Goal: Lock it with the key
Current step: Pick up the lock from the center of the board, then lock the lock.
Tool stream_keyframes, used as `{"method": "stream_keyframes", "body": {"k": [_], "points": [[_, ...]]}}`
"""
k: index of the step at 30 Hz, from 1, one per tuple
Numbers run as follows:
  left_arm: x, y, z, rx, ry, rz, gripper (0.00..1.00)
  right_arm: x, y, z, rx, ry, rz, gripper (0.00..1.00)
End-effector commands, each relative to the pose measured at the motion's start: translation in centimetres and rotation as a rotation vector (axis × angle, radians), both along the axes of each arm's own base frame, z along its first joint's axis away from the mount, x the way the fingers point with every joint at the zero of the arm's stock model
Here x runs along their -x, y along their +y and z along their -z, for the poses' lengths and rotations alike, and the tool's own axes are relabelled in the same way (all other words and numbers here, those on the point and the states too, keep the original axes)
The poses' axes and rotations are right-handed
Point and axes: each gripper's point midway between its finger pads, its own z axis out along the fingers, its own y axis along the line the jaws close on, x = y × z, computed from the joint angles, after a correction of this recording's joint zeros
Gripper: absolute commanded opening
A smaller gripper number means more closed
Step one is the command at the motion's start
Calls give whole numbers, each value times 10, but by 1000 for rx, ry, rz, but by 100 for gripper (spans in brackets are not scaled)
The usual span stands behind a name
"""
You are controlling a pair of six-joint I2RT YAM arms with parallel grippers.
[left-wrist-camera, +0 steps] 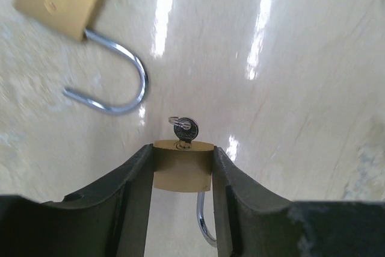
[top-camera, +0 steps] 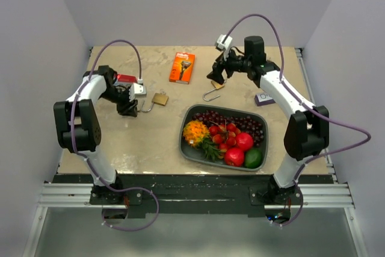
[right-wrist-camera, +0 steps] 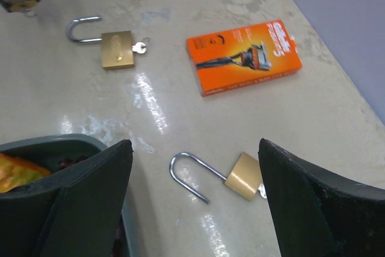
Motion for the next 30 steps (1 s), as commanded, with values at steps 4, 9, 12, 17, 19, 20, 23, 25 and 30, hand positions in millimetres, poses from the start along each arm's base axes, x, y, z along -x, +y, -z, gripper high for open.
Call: {"method": "stream_keyframes", "body": {"k": [4, 9, 12, 17, 19, 20, 23, 25, 30], "points": [[4, -77, -92, 331, 81, -67, 0, 81, 63, -54, -25, -466, -389, 85], [21, -93, -120, 415, 145, -74, 0, 139, 127, -45, -33, -661, -647, 78], [29, -96, -129, 442, 162, -82, 0, 163, 154, -28, -22, -731, -791, 73], [44, -104, -136, 465, 180, -78, 0, 190, 183, -7, -10, -861, -939, 65], [48, -107, -138, 479, 187, -77, 0, 201, 195, -6, -18, -907, -987, 61], [50, -108, -140, 485, 189, -79, 0, 202, 198, -1, -15, -910, -1002, 60], [53, -108, -142, 487, 188, -82, 0, 207, 207, 4, -1, -957, -1035, 58], [59, -115, -143, 483, 189, -56, 0, 206, 211, 9, 14, -983, -1046, 56], [65, -118, -143, 482, 192, -43, 0, 200, 214, 11, 43, -1041, -1038, 52]]}}
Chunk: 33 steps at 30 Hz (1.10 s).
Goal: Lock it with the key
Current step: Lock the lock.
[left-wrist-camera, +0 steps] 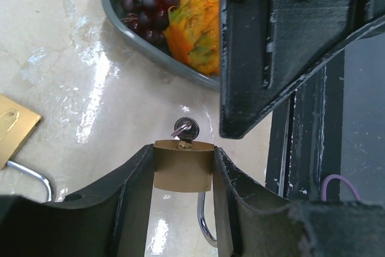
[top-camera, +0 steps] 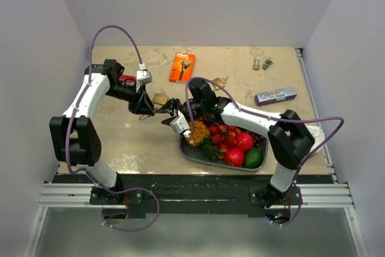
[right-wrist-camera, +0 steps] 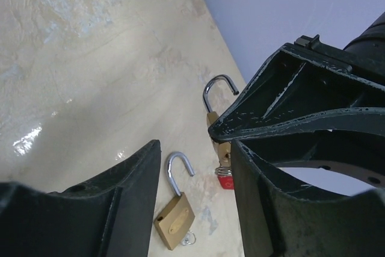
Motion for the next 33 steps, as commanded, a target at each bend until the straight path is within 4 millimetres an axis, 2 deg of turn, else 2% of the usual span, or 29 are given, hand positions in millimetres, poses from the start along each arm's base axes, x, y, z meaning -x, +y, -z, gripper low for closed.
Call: {"method": "stream_keyframes", "body": {"k": [1, 13, 22, 25, 28, 29, 31, 32, 33], "points": [[14, -14, -19, 65, -15, 24, 0, -7, 7, -24, -70, -135, -28, 52], [26, -29, -16, 60, 11, 74, 0, -13, 7, -11, -42, -192, -32, 47], [18, -34, -19, 59, 21, 41, 0, -9, 7, -8, -39, -230, -56, 36], [17, -36, -20, 57, 19, 43, 0, -10, 9, -8, -40, -230, -59, 30], [19, -38, -20, 54, 23, 43, 0, -11, 10, -9, -42, -221, -51, 16], [18, -38, -21, 53, 15, 40, 0, -13, 10, -9, -42, -213, -44, 7], [19, -37, -18, 42, 15, 33, 0, -15, 11, -15, -49, -182, -22, 0], [17, -36, -21, 39, -6, 29, 5, -15, 11, -17, -51, -165, -13, 0], [17, -35, -20, 32, -16, 22, 18, -15, 12, -19, -53, -131, -1, 0]]}}
